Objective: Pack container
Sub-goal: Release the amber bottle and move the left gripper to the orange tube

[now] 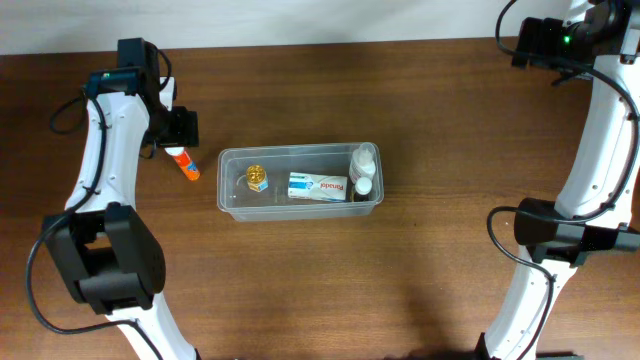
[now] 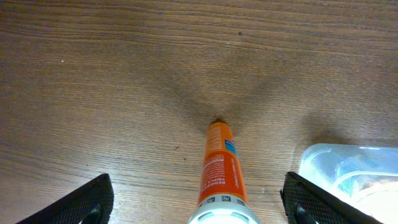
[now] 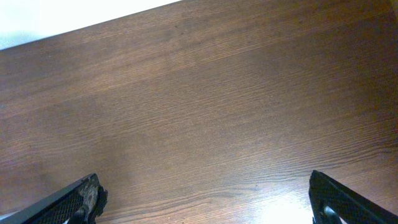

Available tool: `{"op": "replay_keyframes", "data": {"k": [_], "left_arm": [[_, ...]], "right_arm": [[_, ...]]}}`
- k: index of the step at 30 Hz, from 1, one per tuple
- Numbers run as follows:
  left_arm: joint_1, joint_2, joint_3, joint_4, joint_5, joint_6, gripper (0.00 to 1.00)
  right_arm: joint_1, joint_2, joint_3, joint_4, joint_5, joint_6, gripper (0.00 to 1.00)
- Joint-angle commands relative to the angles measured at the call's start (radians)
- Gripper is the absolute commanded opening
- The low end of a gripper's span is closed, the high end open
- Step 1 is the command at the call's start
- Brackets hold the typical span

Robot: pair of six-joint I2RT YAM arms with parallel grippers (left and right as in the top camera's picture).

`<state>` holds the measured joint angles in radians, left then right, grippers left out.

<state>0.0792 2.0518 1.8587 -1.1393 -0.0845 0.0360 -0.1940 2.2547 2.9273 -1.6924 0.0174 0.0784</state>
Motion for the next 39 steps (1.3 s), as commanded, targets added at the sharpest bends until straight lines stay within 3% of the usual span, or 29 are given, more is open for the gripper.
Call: {"op": "replay_keyframes", "data": {"k": [1, 7, 12, 16, 24, 28, 39], "left_arm": [[0.002, 0.028, 0.006, -0.002, 0.019, 0.022, 0.87], [0.002, 0.063, 0.006, -0.019, 0.038, 0.022, 0.85], [0.002, 0.075, 0.006, -0.023, 0.04, 0.022, 0.67], [0.002, 0.075, 0.006, -0.024, 0.04, 0.022, 0.58], [0.002, 0.075, 0.006, -0.024, 0.04, 0.022, 0.24], [0.002, 0.075, 0.006, -0.024, 0.04, 0.022, 0.18], [0.0, 0.074, 0.127, -0.117, 0.045, 0.021, 0.18]], "right_arm": [[-0.003, -0.007, 0.001, -0.006, -0.006, 0.008, 0.98], [-0.003, -0.007, 0.001, -0.006, -0.006, 0.008, 0.98], [-0.003, -0.007, 0.001, -0.006, -0.006, 0.008, 0.98], [-0.003, -0.007, 0.001, -0.006, -0.006, 0.008, 0.98], [-0.003, -0.007, 0.001, -0.006, -0.006, 0.008, 0.98], [-0.003, -0.007, 0.001, -0.006, -0.006, 0.008, 0.98], [-0.003, -0.007, 0.001, -0.006, -0.006, 0.008, 0.98]]}}
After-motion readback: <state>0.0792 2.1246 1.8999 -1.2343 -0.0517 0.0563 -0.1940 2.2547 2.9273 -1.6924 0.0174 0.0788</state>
